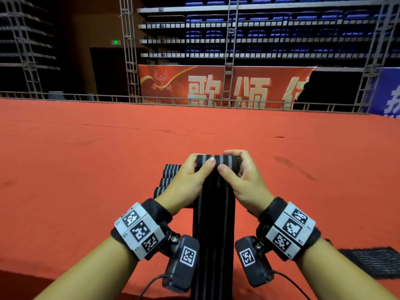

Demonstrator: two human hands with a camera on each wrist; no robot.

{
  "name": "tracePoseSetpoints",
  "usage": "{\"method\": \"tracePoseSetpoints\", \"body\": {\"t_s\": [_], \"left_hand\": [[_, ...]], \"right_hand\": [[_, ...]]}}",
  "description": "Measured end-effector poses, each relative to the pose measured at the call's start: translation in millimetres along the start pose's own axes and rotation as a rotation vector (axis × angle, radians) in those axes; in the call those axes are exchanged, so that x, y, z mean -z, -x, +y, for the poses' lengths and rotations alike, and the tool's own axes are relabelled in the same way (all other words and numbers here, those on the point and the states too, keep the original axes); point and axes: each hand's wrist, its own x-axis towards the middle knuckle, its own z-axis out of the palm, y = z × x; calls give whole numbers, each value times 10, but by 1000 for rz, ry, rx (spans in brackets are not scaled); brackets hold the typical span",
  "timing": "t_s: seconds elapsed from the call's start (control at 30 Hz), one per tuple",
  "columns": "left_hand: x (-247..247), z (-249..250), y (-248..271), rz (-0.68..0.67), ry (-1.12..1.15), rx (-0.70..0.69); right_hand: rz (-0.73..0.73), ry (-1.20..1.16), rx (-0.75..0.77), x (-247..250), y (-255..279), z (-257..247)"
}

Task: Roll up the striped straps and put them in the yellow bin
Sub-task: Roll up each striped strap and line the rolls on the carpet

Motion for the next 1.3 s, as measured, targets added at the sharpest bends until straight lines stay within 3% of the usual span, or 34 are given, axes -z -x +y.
{"method": "tracePoseSetpoints", "body": {"t_s": [0.17, 0.27, 0.5, 0.57, 0.7, 0.9, 1.07, 1.2, 1.3], "left_hand": [[72, 0, -2, -66, -123, -129], [72, -8, 6, -52, -143, -186], [49, 29, 11, -34, -102, -104], [52, 50, 5, -46, -113, -134], [41, 39, 46, -53, -187, -215], [27, 16, 54, -12, -35, -35], [81, 10, 60, -36, -77, -141], [89, -15, 114, -52, -4, -51], [113, -4, 114, -48, -26, -93]], "right_hand": [[-57, 99, -30, 60, -18, 45], [-137, -18, -95, 98, -70, -45], [-179, 201, 146, 137, -48, -76], [-175, 146, 100, 120, -37, -104], [-172, 35, -154, 116, -82, -119], [-131, 78, 19, 88, -68, -111], [-110, -62, -183, 38, -87, -89], [-100, -34, -98, 61, -68, -89], [-97, -93, -145, 39, -43, -74]]}}
